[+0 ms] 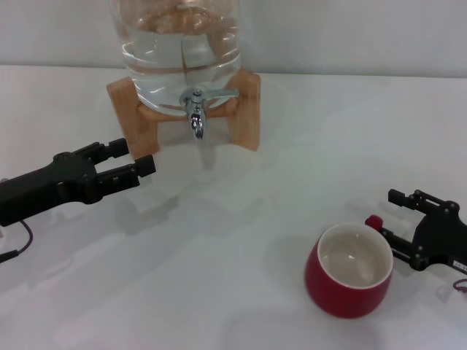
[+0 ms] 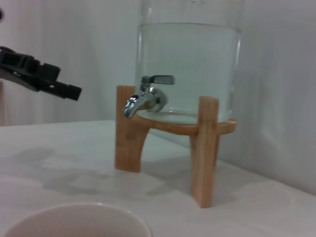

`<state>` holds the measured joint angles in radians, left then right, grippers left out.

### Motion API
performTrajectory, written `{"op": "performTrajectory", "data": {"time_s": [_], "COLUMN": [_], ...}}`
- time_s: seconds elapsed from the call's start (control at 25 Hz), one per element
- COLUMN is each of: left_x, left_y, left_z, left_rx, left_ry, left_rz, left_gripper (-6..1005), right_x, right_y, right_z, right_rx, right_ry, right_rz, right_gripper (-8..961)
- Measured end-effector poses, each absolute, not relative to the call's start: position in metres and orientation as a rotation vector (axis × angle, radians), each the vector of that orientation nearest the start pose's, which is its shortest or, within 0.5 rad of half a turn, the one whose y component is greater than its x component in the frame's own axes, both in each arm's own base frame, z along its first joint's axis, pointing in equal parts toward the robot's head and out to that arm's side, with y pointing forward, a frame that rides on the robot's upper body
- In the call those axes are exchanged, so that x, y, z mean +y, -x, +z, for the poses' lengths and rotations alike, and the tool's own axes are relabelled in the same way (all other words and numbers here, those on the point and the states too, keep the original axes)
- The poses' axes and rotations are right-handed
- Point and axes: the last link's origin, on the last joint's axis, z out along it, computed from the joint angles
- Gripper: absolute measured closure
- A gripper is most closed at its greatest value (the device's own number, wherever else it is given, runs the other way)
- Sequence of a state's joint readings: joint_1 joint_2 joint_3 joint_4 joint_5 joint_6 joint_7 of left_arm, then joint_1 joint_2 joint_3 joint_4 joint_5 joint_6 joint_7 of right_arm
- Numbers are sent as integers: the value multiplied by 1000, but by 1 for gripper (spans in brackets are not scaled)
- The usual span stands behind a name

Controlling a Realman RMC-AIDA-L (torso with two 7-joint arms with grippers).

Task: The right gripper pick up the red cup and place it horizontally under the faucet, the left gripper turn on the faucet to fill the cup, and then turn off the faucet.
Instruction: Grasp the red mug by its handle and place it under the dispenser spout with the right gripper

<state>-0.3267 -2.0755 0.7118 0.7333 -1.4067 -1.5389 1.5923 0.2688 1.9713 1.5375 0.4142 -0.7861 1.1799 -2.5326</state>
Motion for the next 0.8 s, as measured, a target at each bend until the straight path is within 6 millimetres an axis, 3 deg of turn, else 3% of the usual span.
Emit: {"op": "performTrajectory", "data": {"time_s": [0.08,0.52,0.8], "left_x": [301,301,300], "left_y": [298,297,298], "left_z": [34,34,32], "left_rx": [-937,-937,-955], "left_ry": [2393,2395,2396], "left_rz": [-935,-936,-940], "left_gripper": [112,112,112], "right_x": [285,286,284], "right_y": [-321,-319,-317], "right_z": [-30,-34,-38], "right_rx": [320,335,340], "right_ry": [2345,2328,2342], "right_rz": [660,677,683], "right_gripper": [264,697,761]}}
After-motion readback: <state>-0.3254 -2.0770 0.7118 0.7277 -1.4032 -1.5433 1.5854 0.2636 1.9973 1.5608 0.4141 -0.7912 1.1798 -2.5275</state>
